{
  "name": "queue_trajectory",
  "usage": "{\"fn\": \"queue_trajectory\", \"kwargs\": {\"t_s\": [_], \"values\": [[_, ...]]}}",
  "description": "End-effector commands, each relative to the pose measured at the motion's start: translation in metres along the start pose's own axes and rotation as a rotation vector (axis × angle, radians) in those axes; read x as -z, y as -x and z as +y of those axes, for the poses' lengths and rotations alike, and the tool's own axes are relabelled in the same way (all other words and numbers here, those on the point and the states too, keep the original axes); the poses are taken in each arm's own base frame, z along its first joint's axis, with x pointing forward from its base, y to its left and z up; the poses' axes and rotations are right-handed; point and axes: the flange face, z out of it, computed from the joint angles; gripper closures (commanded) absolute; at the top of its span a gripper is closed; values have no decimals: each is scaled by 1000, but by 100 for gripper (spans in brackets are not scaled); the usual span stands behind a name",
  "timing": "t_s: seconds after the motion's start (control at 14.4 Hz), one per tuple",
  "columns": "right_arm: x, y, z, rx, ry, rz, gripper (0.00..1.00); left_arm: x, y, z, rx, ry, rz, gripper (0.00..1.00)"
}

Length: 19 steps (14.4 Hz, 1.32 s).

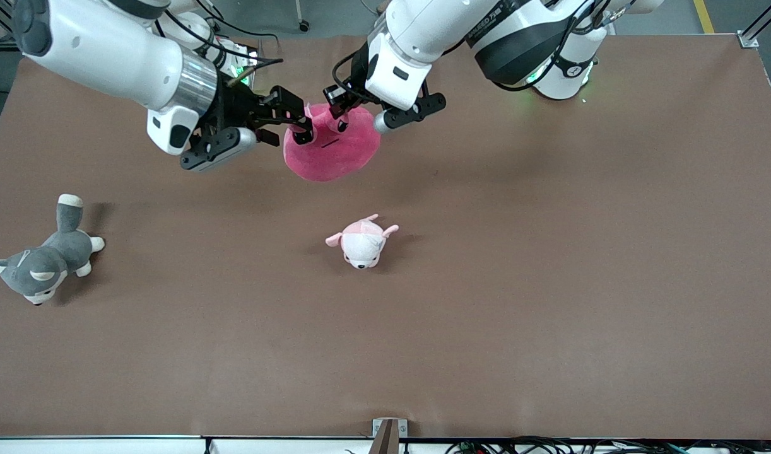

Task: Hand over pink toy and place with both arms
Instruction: 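Grasp the pink plush with the right gripper beside the left gripper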

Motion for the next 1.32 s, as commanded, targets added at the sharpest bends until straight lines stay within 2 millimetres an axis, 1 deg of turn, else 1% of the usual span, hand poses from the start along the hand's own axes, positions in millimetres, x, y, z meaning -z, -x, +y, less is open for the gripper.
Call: {"fn": "queue_trajectory", "kwargs": {"t_s": [0.0,0.28,0.49,0.76,0.9,1.11,1.18,1.25], "values": [[-13,5,-3,5,63,-10,20,0,-2,6,11,11,-26,100],[-15,6,-4,8,68,-15,21,1,-7,6,13,13,-22,100],[-17,7,-4,9,70,-25,24,0,-7,5,13,11,-21,100],[-18,7,-6,11,70,-25,25,0,-7,5,11,9,-17,100],[-22,9,-12,21,70,-25,26,-1,-7,5,10,7,-18,100],[-29,5,-11,19,74,-34,27,-5,-9,4,12,1,-19,100],[-28,5,-11,19,74,-32,31,-7,-9,4,11,-1,-21,100],[-28,5,-11,19,74,-34,41,-7,-8,4,10,-1,-22,99]]}}
